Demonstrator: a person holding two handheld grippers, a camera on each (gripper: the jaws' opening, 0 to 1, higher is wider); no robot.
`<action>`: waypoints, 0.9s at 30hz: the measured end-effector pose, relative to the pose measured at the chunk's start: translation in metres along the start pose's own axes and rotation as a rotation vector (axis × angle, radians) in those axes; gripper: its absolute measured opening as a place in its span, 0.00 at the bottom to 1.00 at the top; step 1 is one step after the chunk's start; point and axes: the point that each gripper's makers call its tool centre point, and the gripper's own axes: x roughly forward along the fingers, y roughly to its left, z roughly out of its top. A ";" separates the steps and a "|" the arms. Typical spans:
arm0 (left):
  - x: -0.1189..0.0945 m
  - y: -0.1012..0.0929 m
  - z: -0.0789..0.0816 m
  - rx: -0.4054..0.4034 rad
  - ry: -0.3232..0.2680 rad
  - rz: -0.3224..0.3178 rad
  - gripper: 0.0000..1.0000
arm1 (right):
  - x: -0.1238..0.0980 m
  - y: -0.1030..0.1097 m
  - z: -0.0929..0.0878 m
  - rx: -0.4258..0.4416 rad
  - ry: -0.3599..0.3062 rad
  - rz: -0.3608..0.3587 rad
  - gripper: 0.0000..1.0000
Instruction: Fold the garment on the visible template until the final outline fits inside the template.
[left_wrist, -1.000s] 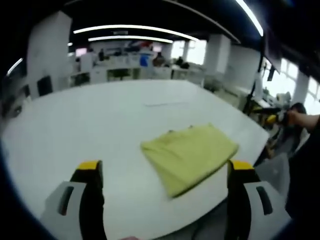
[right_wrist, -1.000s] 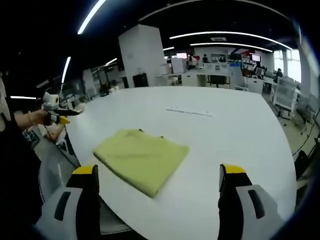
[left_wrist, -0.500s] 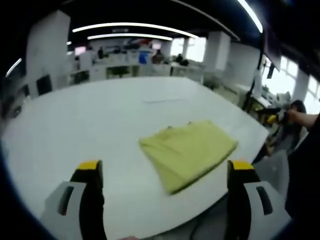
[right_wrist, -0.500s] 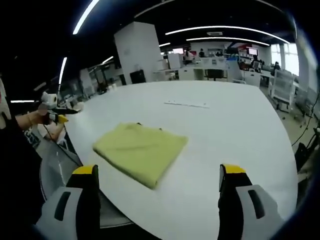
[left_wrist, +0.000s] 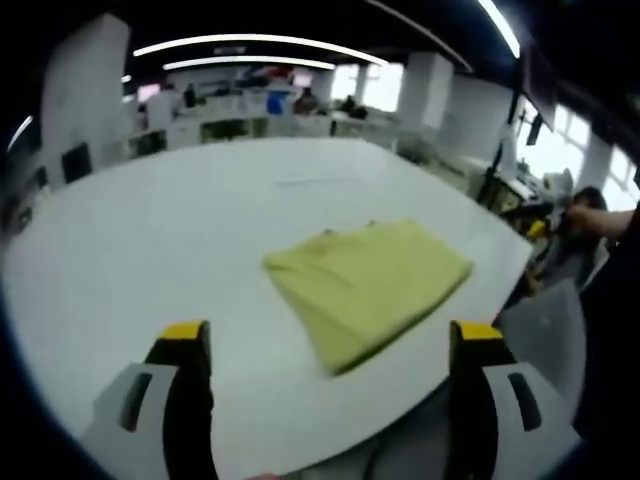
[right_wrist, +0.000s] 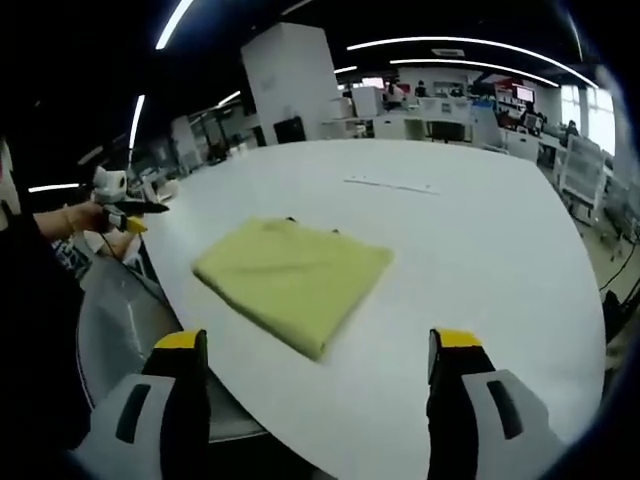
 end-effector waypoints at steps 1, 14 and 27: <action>0.002 -0.001 -0.003 0.001 0.006 -0.005 0.91 | 0.002 0.001 -0.001 0.000 0.003 0.003 0.90; 0.035 -0.003 -0.038 -0.021 0.090 -0.054 0.71 | 0.030 0.003 -0.024 0.030 0.051 0.033 0.63; 0.063 -0.004 -0.068 -0.070 0.152 -0.109 0.47 | 0.062 0.006 -0.043 0.094 0.080 0.080 0.39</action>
